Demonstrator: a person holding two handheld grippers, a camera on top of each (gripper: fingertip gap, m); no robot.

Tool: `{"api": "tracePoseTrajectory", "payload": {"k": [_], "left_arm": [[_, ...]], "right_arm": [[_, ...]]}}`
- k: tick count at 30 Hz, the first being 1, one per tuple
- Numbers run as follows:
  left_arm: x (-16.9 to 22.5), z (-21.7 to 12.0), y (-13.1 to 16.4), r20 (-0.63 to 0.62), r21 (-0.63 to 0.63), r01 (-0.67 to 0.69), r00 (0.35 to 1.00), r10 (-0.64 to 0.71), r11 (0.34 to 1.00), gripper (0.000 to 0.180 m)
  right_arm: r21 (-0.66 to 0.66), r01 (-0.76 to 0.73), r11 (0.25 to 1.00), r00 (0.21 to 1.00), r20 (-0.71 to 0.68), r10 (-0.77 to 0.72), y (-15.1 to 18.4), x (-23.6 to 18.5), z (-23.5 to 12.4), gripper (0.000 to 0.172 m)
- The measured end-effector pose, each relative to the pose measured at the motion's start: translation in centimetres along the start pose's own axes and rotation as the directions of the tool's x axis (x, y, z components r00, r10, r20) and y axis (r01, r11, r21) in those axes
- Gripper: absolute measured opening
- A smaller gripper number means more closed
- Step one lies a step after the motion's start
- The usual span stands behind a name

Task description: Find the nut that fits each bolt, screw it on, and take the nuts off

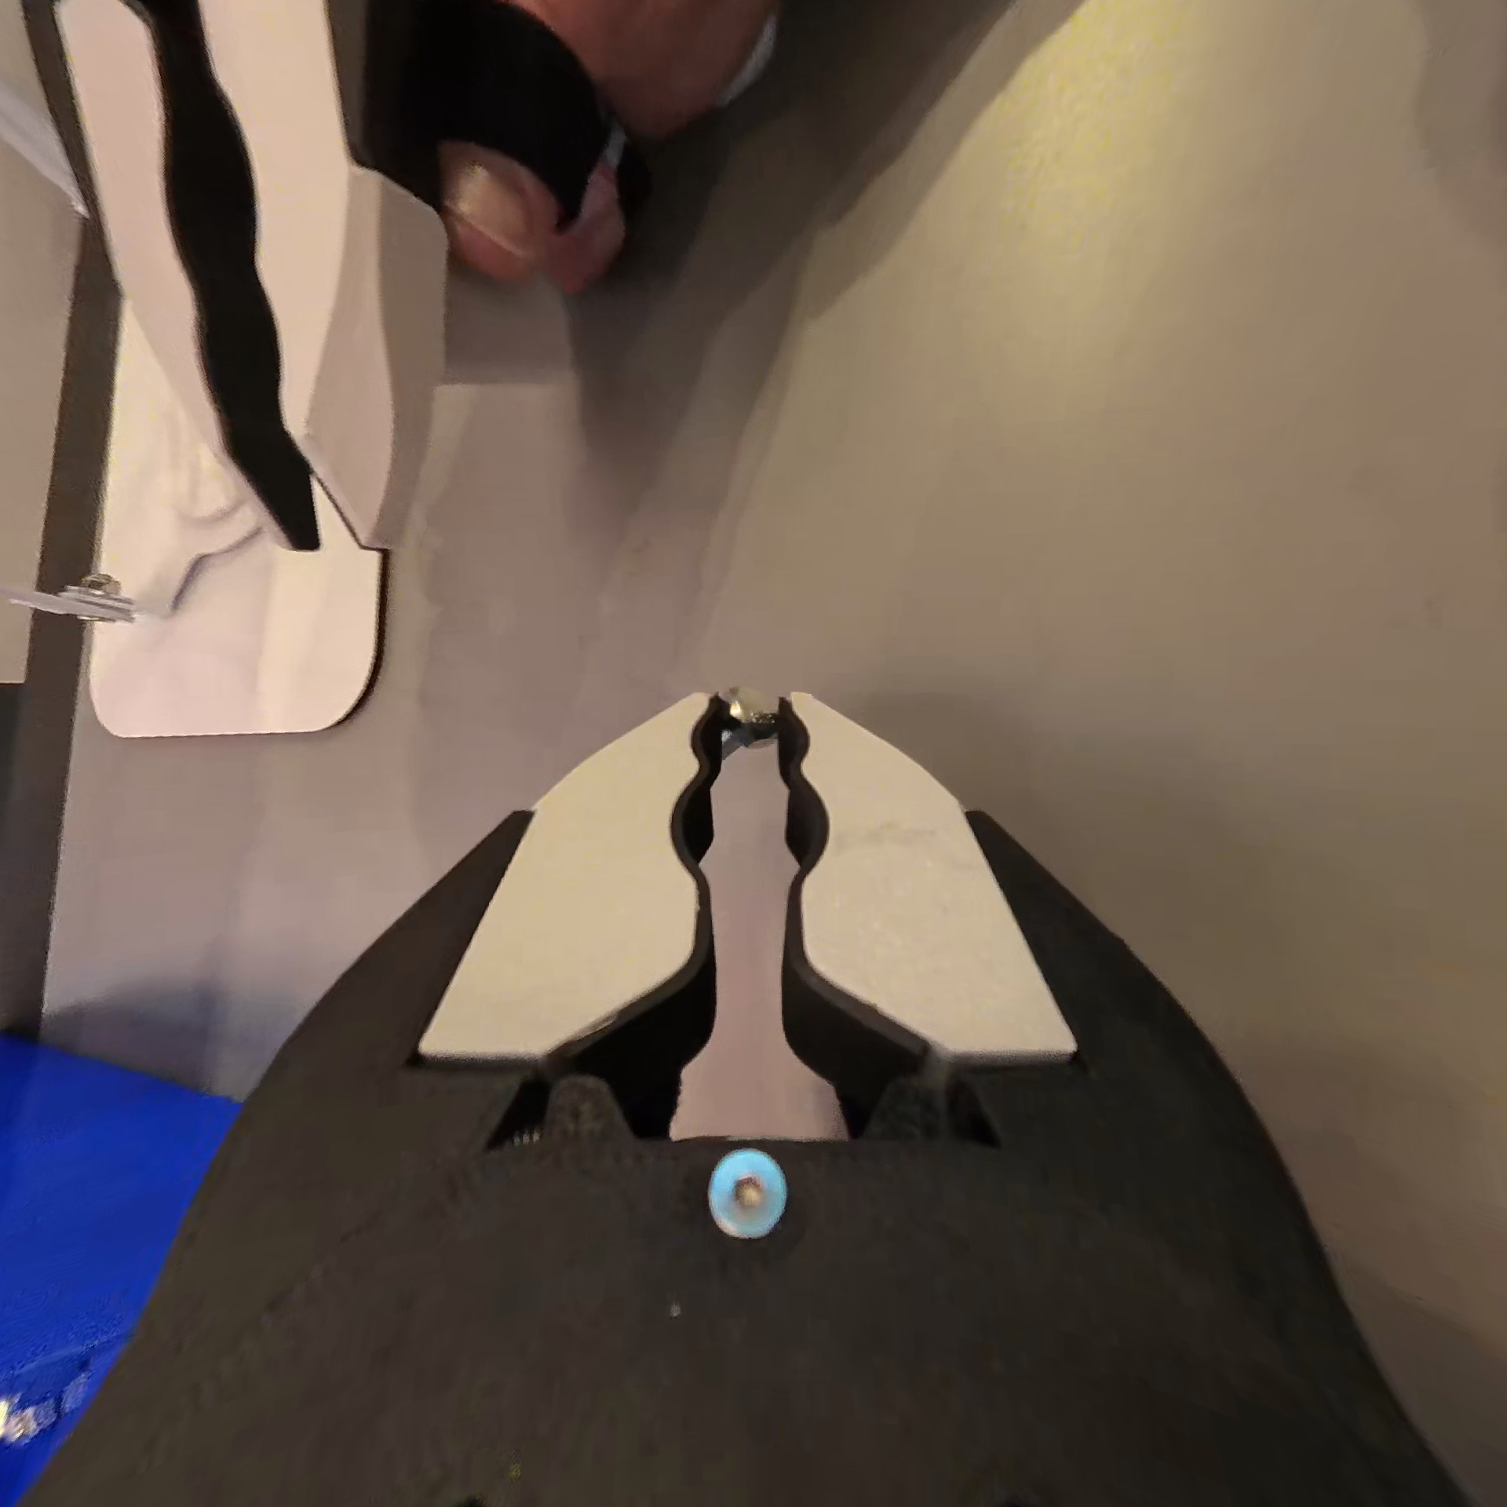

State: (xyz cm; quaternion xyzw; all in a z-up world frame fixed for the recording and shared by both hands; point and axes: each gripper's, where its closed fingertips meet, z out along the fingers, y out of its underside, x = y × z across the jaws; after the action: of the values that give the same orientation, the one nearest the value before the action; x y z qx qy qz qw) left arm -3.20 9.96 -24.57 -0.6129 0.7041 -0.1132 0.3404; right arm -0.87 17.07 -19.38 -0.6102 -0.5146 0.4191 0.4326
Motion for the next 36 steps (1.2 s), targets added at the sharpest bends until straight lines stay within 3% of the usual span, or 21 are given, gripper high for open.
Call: {"api": "tracePoseTrajectory", "payload": {"k": [9,15,19,23,26,28,31,36], "left_arm": [[1.5,1.3,1.6,-0.099,-0.065,0.012,0.995,-0.018,0.998,0.013],[1.7,0.9,1.0,-0.134,-0.016,0.055,0.989,-0.057,0.998,0.032],[0.5,-1.4,-0.1,-0.116,0.071,0.099,0.989,-0.091,0.992,0.039],[-5.1,-6.8,0.5,0.106,0.106,0.140,0.983,-0.151,0.984,0.036],[-11.3,-11.3,3.0,0.335,0.065,0.199,0.919,-0.209,0.978,0.033],[-14.8,-13.5,5.1,0.418,0.035,0.259,0.873,-0.250,0.965,0.033],[-19.4,-14.7,9.2,0.466,-0.030,0.409,0.813,-0.349,0.912,0.032],[-23.7,-12.2,14.0,0.438,-0.084,0.577,0.754,-0.490,0.813,0.025]], "right_arm": [[-0.016,0.025,1.000,1.000,0.007,-0.025,0.2,-0.4,0.2,0.022],[-0.008,0.015,1.000,1.000,0.014,-0.015,0.1,-0.3,0.0,0.023],[0.000,0.011,1.000,1.000,0.016,-0.011,0.0,-0.3,-0.1,0.022],[0.001,0.010,1.000,1.000,0.018,-0.010,0.0,-0.3,-0.1,0.022],[-0.003,0.013,1.000,1.000,0.020,-0.013,0.1,-0.4,0.0,0.022],[-0.005,0.016,1.000,1.000,0.020,-0.016,0.1,-0.4,0.0,0.022],[-0.012,0.020,1.000,1.000,0.022,-0.020,0.2,-0.5,0.1,0.022],[-0.014,0.026,1.000,0.999,0.025,-0.025,0.3,-0.6,0.1,0.022]]}}
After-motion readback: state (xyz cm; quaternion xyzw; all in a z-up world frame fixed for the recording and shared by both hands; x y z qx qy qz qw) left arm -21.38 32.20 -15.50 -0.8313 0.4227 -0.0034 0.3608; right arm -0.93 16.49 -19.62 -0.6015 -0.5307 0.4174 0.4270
